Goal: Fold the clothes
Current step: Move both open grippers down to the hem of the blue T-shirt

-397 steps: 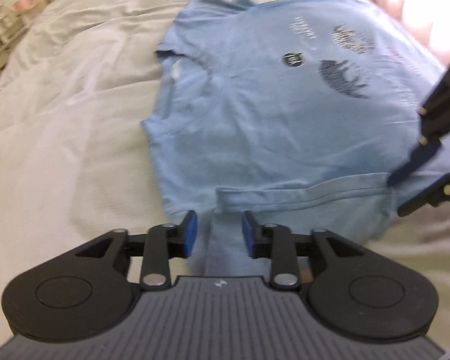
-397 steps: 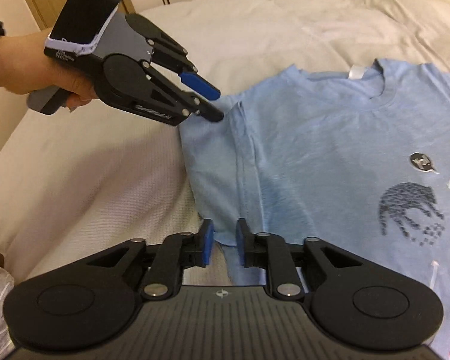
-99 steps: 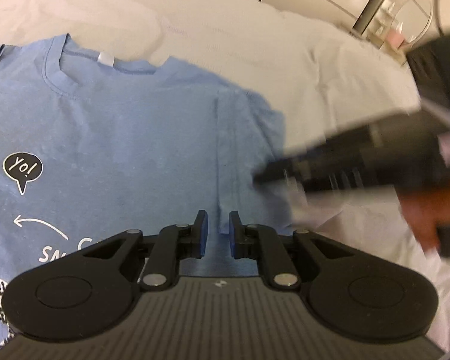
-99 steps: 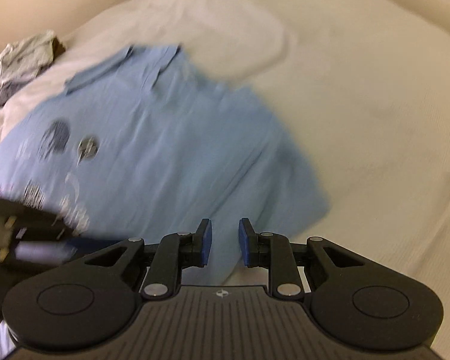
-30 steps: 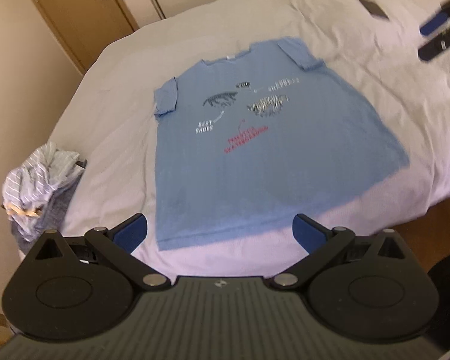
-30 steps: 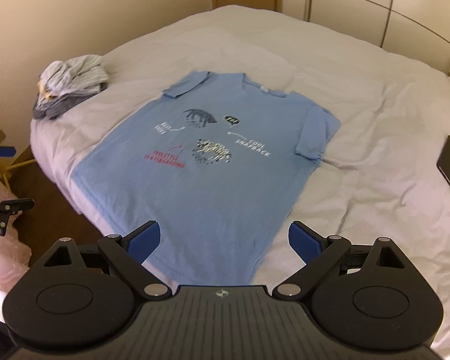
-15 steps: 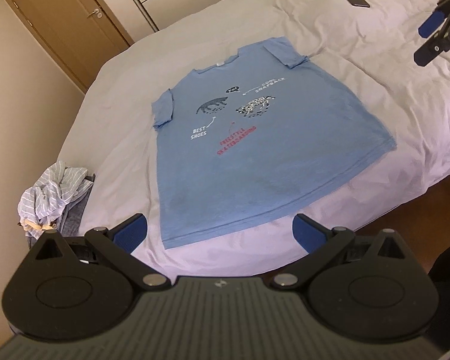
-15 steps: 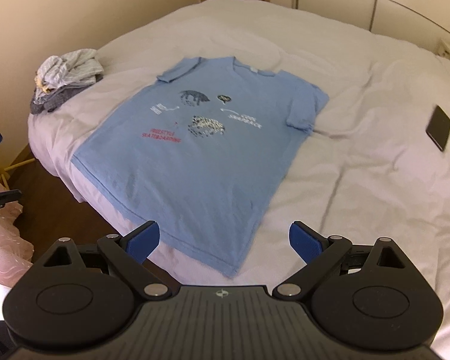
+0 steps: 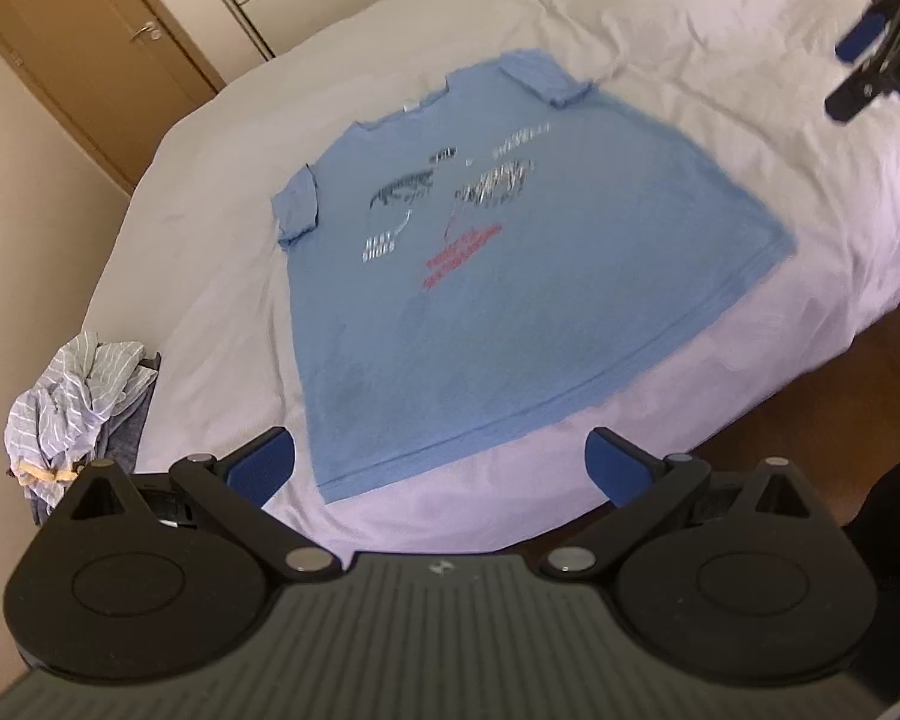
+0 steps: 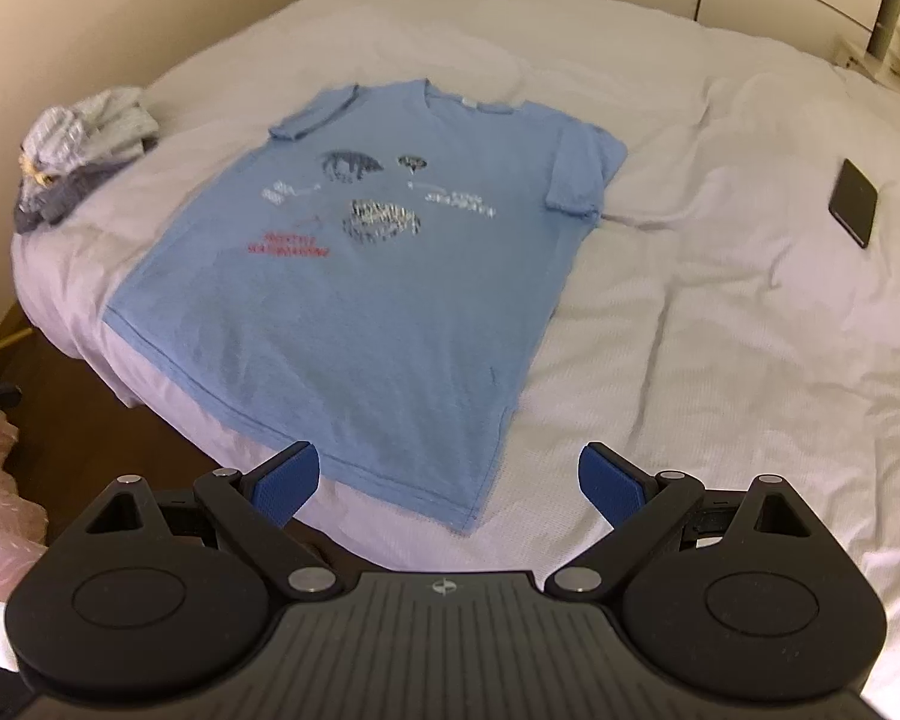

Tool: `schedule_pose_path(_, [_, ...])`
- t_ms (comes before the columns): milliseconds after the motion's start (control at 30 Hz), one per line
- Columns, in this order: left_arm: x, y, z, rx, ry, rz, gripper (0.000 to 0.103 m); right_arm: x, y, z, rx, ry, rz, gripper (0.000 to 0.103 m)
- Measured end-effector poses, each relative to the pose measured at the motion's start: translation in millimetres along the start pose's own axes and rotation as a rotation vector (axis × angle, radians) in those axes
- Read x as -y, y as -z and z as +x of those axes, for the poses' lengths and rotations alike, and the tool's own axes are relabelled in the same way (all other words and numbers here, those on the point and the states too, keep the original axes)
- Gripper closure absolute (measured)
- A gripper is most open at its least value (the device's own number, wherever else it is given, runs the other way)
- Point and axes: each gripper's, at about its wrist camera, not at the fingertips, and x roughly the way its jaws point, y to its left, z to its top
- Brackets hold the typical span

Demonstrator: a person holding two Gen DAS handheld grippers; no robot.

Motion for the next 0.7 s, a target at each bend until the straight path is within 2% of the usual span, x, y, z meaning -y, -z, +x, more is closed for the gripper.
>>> schedule_pose_path(100, [0.2, 15.7, 27.2, -0.015, 0.007, 0.101, 0.004, -16.7, 7.8, 17.8, -0.006, 0.030, -0.095, 0.015])
schedule_pose_path(233, [10.6, 42.8, 70.8, -0.004, 0.002, 0.330, 0.009, -47.4, 24.7, 49.0, -0.022, 0.074, -0.315, 0.035])
schedule_pose_path(300, [17.2, 57.9, 92.5, 0.013, -0.020, 0.468, 0.012, -62.5, 32.9, 66.7, -0.034, 0.076, -0.411, 0.035])
schedule_pose_path(400, [16.4, 74.7, 124.0, 0.041, -0.057, 0.600, 0.018, -76.6, 41.1, 89.6, -0.060, 0.060, -0.470, 0.035])
schedule_pose_path(500, [13.6, 90.3, 155.3, 0.071, -0.094, 0.717, 0.032, -84.2, 45.5, 106.5, -0.083, 0.054, -0.492, 0.035])
schedule_pose_path(533, [12.3, 93.8, 164.3, 0.082, -0.109, 0.750, 0.038, -86.0, 46.1, 110.2, -0.087, 0.054, -0.499, 0.035])
schedule_pose_path(600, [9.7, 95.1, 176.1, 0.094, -0.129, 0.797, 0.042, -87.0, 48.0, 115.3, -0.092, 0.053, -0.507, 0.035])
schedule_pose_path(700, [6.7, 95.4, 191.4, 0.107, -0.147, 0.865, 0.042, -88.1, 49.5, 122.5, -0.105, 0.054, -0.522, 0.035])
